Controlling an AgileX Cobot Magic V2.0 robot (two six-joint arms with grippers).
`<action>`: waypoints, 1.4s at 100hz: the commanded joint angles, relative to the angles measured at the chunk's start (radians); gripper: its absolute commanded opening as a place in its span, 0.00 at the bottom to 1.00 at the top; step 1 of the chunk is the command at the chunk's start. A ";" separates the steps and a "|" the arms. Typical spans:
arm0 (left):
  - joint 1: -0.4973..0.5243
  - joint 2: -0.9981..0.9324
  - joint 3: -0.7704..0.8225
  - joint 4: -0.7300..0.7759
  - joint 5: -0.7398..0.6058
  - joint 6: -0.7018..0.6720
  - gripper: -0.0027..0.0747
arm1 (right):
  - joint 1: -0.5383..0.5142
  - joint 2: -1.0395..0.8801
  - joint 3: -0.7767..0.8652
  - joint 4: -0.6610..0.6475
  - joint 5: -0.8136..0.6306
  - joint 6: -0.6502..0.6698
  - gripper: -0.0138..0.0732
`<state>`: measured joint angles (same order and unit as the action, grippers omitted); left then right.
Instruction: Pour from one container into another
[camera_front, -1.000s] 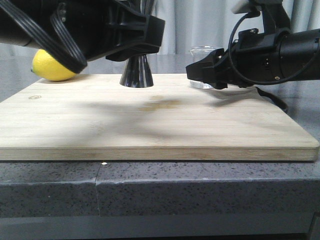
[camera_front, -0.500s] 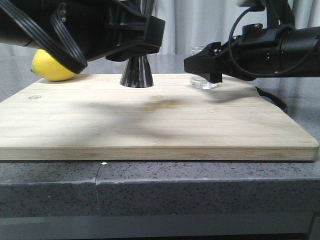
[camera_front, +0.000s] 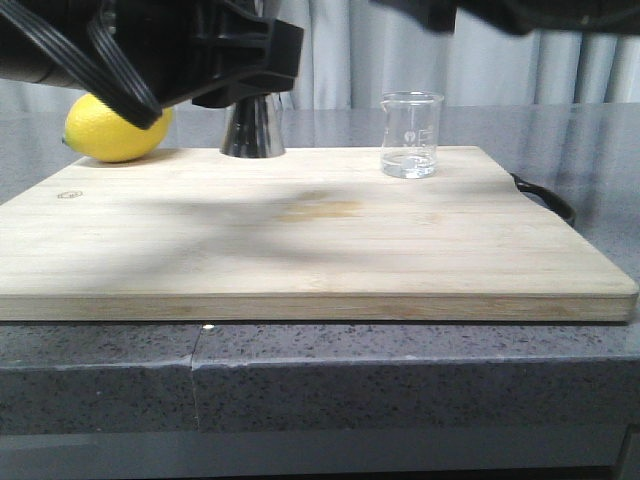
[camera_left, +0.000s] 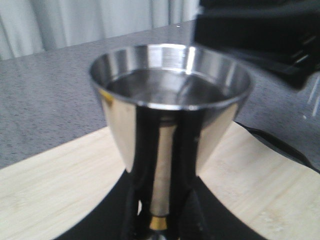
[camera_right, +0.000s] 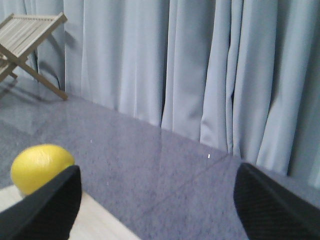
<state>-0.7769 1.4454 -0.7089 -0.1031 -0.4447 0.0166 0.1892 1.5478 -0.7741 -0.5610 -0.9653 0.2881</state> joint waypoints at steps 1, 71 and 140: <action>0.026 -0.039 -0.032 -0.002 -0.106 0.001 0.01 | -0.005 -0.097 -0.038 0.027 -0.081 -0.009 0.81; 0.108 -0.020 0.176 -0.034 -0.377 -0.028 0.01 | -0.005 -0.294 -0.095 0.029 -0.074 -0.008 0.81; 0.108 0.038 0.292 -0.039 -0.536 -0.051 0.01 | -0.005 -0.295 -0.095 0.029 -0.076 -0.006 0.81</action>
<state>-0.6711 1.5012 -0.4172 -0.1359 -0.8852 -0.0171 0.1892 1.2829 -0.8365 -0.5627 -0.9784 0.2881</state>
